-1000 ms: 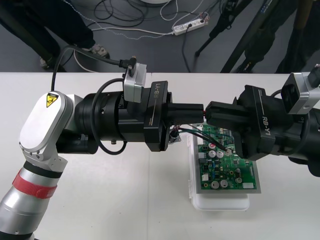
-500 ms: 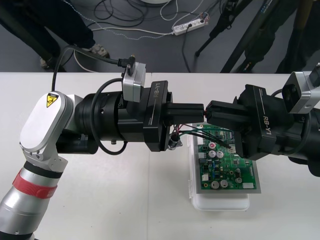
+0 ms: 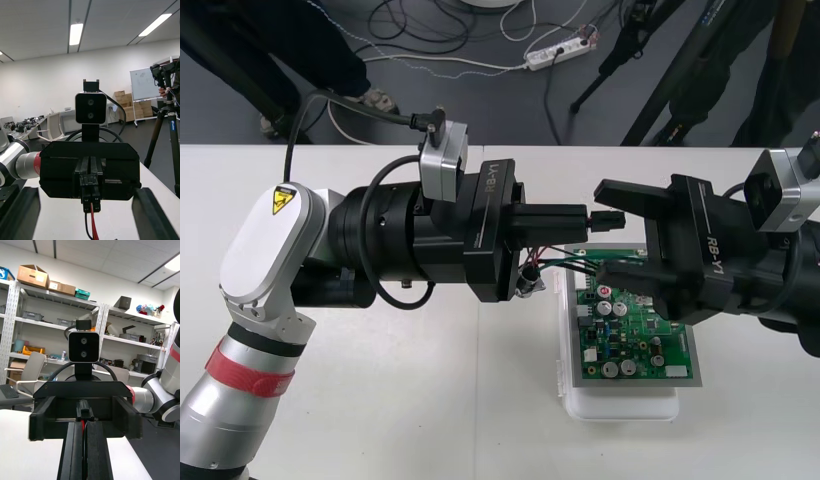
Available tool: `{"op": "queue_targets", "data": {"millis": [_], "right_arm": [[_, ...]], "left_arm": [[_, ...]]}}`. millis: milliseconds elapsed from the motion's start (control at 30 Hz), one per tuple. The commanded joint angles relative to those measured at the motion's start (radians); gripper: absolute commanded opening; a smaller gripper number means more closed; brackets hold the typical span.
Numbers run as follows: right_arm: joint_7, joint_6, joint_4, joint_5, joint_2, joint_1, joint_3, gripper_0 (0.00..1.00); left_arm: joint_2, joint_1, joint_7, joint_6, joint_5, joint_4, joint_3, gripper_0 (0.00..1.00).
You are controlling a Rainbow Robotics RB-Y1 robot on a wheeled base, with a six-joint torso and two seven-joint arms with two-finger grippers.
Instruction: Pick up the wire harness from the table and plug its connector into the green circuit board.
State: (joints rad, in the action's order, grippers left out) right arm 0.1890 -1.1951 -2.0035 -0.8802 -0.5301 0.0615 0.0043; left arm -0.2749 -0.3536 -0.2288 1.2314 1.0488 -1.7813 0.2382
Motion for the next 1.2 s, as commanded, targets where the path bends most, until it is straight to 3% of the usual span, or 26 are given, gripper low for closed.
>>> {"op": "queue_targets", "data": {"millis": [33, 533, 900, 1200], "right_arm": [[-0.026, -0.021, -0.037, 0.015, -0.064, -0.029, 0.0, 1.0], [-0.026, -0.12, -0.003, -0.01, -0.146, -0.071, -0.059, 1.0], [0.009, -0.343, 0.035, -0.267, -0.153, -0.068, -0.222, 1.0], [0.04, -0.376, 0.034, -0.445, -0.192, -0.065, -0.325, 1.0]], "left_arm": [[0.011, -0.038, -0.041, -0.041, -0.027, -0.009, 0.016, 0.0], [-0.144, -0.015, -0.014, -0.035, -0.096, -0.009, -0.016, 0.0], [-0.241, 0.047, -0.012, -0.035, -0.098, -0.009, -0.077, 0.0], [-0.242, 0.082, 0.009, -0.001, -0.099, 0.059, -0.088, 0.0]]}}
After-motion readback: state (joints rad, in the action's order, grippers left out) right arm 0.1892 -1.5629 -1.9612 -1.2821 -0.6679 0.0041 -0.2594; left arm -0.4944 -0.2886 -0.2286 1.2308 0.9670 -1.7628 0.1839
